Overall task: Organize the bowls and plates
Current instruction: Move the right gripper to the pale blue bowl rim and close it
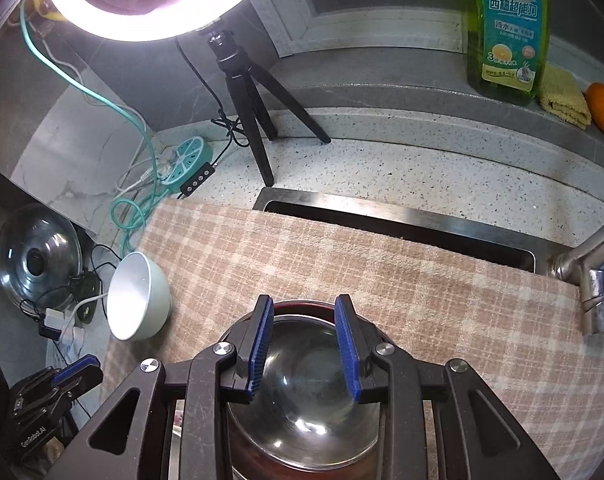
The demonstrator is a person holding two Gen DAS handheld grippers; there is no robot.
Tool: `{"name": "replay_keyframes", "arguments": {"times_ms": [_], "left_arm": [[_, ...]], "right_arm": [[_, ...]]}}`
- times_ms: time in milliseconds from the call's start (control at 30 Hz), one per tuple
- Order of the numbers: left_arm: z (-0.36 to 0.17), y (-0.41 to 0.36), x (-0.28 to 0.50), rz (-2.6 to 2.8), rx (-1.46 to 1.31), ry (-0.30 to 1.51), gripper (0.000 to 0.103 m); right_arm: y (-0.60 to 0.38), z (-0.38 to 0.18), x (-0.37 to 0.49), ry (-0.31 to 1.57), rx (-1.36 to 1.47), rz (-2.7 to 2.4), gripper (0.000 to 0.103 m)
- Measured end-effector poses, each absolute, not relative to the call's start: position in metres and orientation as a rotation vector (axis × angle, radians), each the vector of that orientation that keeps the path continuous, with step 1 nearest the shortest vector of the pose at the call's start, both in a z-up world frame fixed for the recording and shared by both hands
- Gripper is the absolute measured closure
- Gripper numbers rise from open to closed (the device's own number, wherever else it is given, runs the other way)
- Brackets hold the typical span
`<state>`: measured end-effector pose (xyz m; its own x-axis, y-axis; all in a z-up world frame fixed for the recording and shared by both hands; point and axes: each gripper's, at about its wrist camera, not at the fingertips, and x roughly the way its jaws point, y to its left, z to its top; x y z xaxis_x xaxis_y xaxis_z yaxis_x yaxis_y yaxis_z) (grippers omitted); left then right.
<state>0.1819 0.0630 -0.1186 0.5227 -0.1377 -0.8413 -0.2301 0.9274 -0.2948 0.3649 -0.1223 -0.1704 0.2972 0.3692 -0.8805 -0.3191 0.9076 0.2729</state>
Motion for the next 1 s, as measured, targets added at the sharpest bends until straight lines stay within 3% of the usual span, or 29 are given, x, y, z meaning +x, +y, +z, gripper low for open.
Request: {"name": "replay_keyframes", "arguments": {"times_ms": [467,567,1000], "left_arm": [[-0.137,0.109,0.180,0.134,-0.464,1.028,0.090],[-0.141,0.123,0.179,0.152,-0.487,1.022,0.082],[-0.165,0.183,0.182,0.223,-0.591,1.018,0.082]], "right_arm": [[-0.126,-0.165,0.362,1.192,0.041,0.429,0.074],[-0.122,-0.156,0.359,1.186,0.066,0.461,0.074],[-0.033,-0.150,0.342,1.233,0.019,0.630,0.074]]}}
